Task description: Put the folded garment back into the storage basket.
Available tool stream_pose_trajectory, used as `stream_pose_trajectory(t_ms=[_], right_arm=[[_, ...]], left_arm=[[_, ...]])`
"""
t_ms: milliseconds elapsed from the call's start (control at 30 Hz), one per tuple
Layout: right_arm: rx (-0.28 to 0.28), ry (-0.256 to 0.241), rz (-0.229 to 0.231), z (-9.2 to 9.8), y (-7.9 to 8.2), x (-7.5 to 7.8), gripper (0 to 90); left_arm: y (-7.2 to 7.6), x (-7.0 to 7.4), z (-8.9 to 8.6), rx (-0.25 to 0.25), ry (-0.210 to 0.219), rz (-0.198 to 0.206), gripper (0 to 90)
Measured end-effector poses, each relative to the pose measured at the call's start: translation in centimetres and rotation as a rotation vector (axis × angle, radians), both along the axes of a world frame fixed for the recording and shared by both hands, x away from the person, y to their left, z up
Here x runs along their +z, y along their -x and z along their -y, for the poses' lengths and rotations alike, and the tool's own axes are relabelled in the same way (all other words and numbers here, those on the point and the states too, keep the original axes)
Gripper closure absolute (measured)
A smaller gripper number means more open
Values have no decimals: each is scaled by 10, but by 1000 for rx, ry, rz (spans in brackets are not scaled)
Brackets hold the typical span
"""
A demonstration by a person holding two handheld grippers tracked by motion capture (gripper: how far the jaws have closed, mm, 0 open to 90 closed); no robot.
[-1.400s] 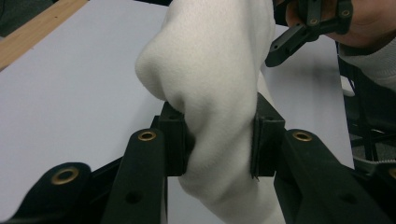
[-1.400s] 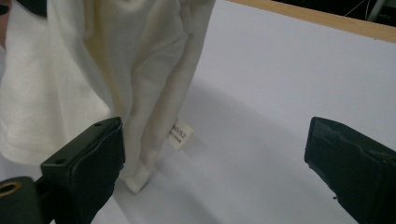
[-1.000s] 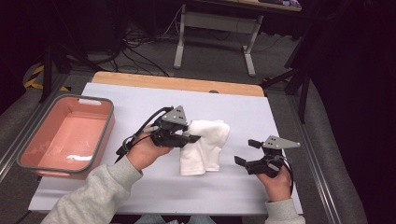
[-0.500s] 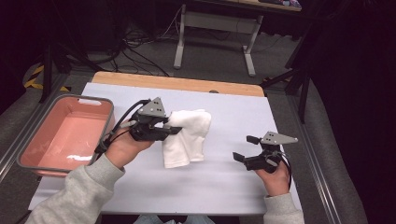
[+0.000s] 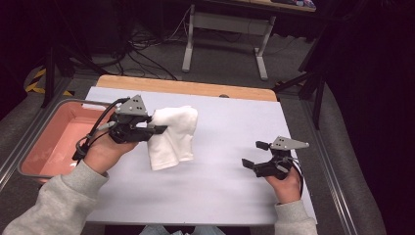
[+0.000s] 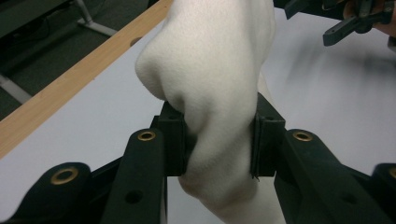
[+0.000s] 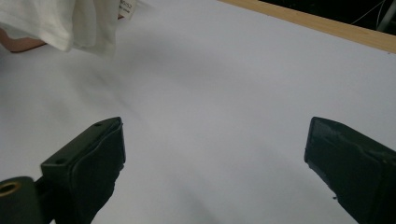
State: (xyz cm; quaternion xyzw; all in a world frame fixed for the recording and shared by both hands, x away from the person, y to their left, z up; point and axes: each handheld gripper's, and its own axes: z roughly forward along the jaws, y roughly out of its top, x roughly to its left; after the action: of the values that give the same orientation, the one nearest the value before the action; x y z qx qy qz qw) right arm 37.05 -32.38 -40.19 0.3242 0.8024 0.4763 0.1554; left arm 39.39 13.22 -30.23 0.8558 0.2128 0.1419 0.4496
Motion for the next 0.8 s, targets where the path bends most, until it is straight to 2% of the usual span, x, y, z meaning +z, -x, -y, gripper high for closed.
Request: stream_pose_trajectory(t_ms=[167,367,800], right_arm=[[0,1,-5,0,0,-1,56],[6,4,-11,-3,-1,-4,56],[7,6,-17,-4,-1,-5,56]], left_arm=[[-2,4,-16,23,11,2,650],[-2,9,-32,45,2,12,650],[-4,14,-59,82,-7,30,649]])
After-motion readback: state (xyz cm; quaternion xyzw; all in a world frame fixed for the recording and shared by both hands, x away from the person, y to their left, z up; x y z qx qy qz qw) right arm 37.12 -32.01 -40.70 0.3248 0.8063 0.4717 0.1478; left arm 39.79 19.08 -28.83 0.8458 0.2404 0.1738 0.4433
